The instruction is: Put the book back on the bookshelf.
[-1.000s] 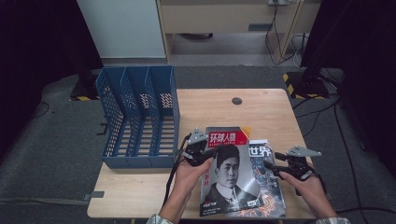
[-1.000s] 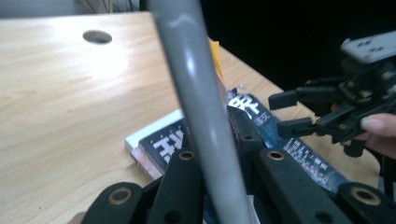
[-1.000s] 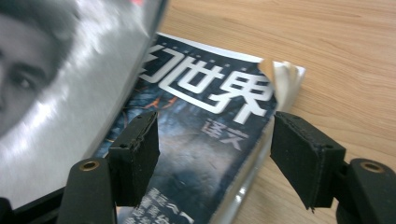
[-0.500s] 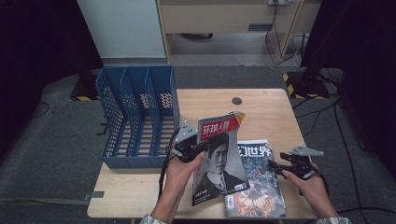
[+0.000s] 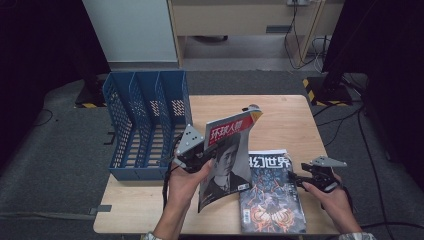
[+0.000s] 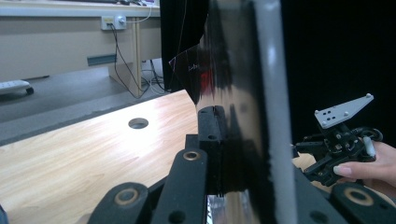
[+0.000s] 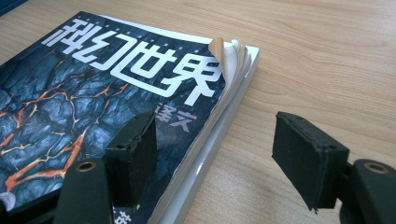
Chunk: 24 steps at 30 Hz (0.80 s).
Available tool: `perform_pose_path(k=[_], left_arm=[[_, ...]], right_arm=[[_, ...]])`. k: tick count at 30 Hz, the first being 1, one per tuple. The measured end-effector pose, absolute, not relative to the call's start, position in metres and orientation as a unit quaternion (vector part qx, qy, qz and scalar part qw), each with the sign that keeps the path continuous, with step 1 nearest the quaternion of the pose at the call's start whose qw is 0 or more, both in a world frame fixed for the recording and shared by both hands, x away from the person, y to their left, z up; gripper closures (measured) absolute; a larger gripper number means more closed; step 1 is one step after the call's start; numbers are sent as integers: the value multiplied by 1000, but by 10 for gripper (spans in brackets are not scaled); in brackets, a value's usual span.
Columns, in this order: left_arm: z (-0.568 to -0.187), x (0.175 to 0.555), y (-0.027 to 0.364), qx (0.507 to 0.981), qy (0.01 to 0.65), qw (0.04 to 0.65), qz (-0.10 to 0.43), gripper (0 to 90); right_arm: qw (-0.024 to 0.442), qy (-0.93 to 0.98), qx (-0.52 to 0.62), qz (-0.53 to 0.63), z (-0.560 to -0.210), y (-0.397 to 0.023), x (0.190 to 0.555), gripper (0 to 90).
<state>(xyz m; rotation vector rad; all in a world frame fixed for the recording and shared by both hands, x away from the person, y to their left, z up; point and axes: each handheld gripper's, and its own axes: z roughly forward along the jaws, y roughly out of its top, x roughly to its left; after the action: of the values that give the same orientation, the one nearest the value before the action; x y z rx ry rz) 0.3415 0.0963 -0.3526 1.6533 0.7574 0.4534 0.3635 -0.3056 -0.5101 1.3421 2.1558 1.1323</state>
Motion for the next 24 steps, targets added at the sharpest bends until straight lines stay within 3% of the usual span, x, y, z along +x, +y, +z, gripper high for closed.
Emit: perform_pose_path(k=[24], left_arm=[[-346,342,114,688,328,609,221,867]], right_arm=[[179,763,476,399,-510,-307,365,304]])
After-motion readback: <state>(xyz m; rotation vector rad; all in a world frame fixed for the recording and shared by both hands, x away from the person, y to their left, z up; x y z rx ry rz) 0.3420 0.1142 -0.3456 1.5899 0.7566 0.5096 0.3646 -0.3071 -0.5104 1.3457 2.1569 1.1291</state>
